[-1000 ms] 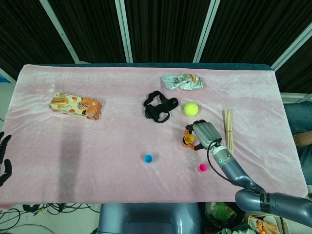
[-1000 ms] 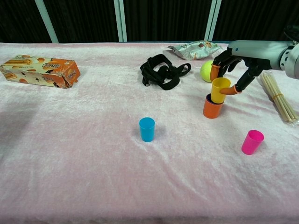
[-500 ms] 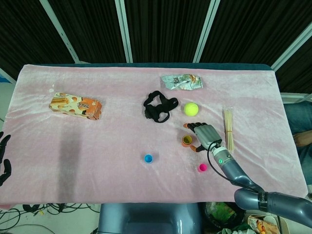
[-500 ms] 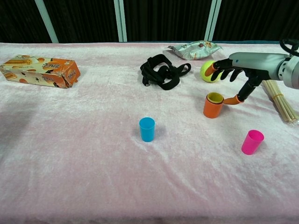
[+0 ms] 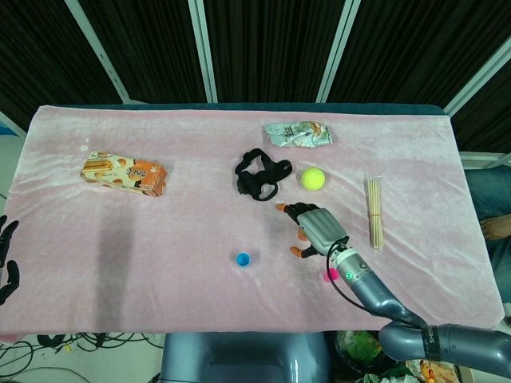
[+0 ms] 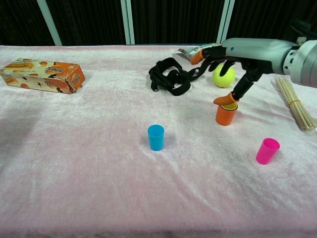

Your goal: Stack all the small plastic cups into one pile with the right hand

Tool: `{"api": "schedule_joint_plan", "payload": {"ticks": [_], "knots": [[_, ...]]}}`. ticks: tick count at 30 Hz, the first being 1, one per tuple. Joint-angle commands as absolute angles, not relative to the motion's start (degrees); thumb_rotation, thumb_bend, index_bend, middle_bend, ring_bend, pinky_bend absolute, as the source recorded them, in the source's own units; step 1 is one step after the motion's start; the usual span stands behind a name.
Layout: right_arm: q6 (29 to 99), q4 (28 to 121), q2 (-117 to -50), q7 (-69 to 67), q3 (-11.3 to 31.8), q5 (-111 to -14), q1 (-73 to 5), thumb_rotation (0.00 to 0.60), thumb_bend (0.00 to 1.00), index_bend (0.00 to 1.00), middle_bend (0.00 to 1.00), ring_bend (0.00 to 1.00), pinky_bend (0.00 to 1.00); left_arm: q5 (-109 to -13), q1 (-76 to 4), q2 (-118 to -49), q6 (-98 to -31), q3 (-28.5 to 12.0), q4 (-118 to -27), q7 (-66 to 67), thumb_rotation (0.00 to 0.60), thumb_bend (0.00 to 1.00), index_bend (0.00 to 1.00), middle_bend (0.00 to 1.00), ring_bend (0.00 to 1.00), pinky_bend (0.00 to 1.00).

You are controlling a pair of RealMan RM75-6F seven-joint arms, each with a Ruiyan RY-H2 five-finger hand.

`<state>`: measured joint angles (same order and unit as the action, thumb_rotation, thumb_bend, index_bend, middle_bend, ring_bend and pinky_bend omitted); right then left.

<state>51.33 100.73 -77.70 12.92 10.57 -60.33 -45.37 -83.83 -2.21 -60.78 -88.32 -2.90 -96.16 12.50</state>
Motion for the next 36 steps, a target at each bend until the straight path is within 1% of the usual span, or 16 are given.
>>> {"api": "schedule_joint_plan", "payload": {"ticks": [1,8,13,28,30,34,36], "knots": [[50.2,101.5,-79.6,14.3,10.8,-59.6,-46.9,0.600,0.17,0.16,0.20,0.15,0.21,-83.8,-2.2,-60.8,-88.3,-2.9,-96.2,12.5,0.600,0.70,0.06,0.01,0.00,0.03],[50.0,99.9,-85.5,17.2,10.9,-58.0,-49.5,0.600,0.17,0.17,0.21,0.15,0.21,-83.8,-2.2,-60.7,-88.2,-2.9,-96.1,12.2,0.600,0.70,0.06,0.01,0.00,0.03],[49.8,97.8,-88.9,19.0,9.9,-57.2,-50.6,0.600,0.17,0.20,0.27,0.16,0.21,-83.7,-2.3,-60.7,-88.1,-2.9,-96.1,12.1,0.600,0.70,0.06,0.01,0.00,0.03],[49.3,90.8,-94.9,18.0,9.1,-56.8,-51.3,0.600,0.19,0.24,0.30,0.16,0.21,-83.6,-2.3,-60.6,-88.1,-3.0,-96.1,12.0,0.600,0.70,0.06,0.01,0.00,0.03],[48.9,89.6,-95.6,17.5,9.2,-56.8,-51.4,0.600,0.20,0.26,0.31,0.16,0.21,-83.5,-2.3,-60.6,-88.1,-3.0,-96.1,12.0,0.600,0.70,0.06,0.01,0.00,0.03],[48.6,87.5,-97.1,16.4,9.3,-57.3,-51.4,0.600,0.21,0.33,0.35,0.17,0.21,-83.3,-2.2,-60.6,-88.1,-3.1,-96.0,11.9,0.600,0.70,0.06,0.01,0.00,0.03],[48.5,86.9,-97.6,16.2,9.2,-57.6,-51.3,0.600,0.22,0.35,0.36,0.17,0.21,-83.3,-2.2,-60.5,-88.1,-3.1,-96.0,11.8,0.600,0.70,0.06,0.01,0.00,0.03]]}}
